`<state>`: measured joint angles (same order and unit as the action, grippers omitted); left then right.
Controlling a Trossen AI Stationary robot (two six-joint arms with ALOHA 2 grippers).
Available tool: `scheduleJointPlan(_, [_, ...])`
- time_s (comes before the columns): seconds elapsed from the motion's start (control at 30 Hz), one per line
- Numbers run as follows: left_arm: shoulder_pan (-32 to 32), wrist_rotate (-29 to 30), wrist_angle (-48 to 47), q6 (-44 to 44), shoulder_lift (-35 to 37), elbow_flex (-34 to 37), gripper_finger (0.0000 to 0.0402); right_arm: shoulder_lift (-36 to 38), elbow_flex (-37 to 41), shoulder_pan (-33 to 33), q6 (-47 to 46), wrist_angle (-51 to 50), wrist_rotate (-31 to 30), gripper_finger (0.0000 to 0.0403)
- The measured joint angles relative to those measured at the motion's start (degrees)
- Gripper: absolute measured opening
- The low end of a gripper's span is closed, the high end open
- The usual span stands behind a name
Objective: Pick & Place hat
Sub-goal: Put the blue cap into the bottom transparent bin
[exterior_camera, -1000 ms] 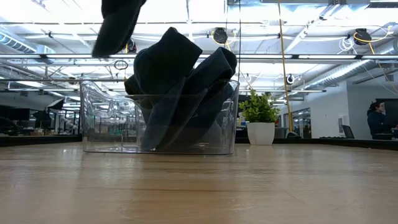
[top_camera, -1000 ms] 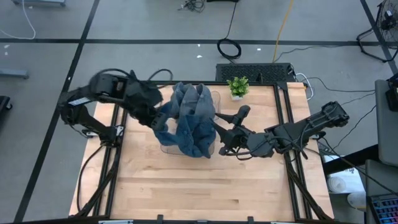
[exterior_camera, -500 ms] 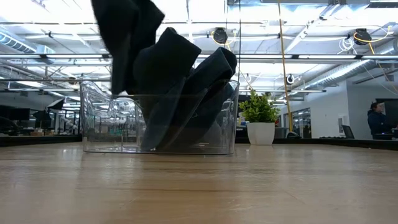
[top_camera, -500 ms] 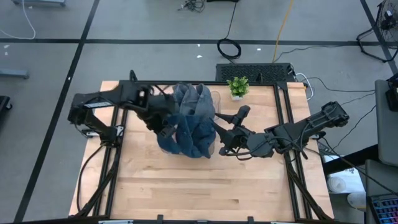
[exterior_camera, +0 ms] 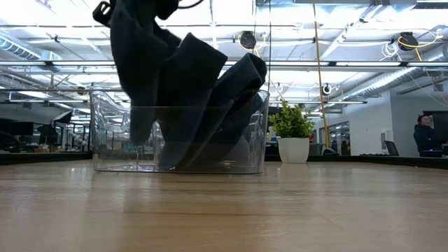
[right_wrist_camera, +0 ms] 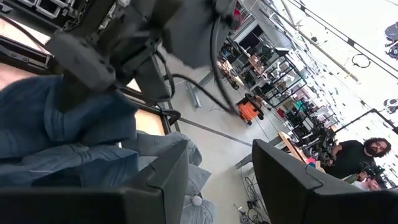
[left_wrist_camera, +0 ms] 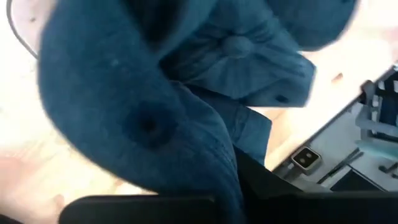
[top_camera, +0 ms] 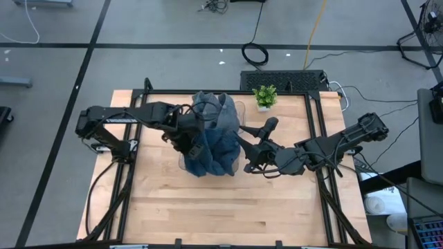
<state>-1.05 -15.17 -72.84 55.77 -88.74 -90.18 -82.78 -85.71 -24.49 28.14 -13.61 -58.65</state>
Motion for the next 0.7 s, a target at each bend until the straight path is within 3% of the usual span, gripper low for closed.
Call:
scheduleJointPlan(0.4, [-0.7,-10.5,1.9,4.6,0.1,3.3,0.0009,0.0,0.0,0.0,0.0,0.0,0.0,0.0161])
scheduleJointPlan(0.7, [-4.9,-3.9,2.6,4.8,0.7,6.7,0.0008,0.0,0.0,0.0,-0.7,0.0,0.2,0.0161])
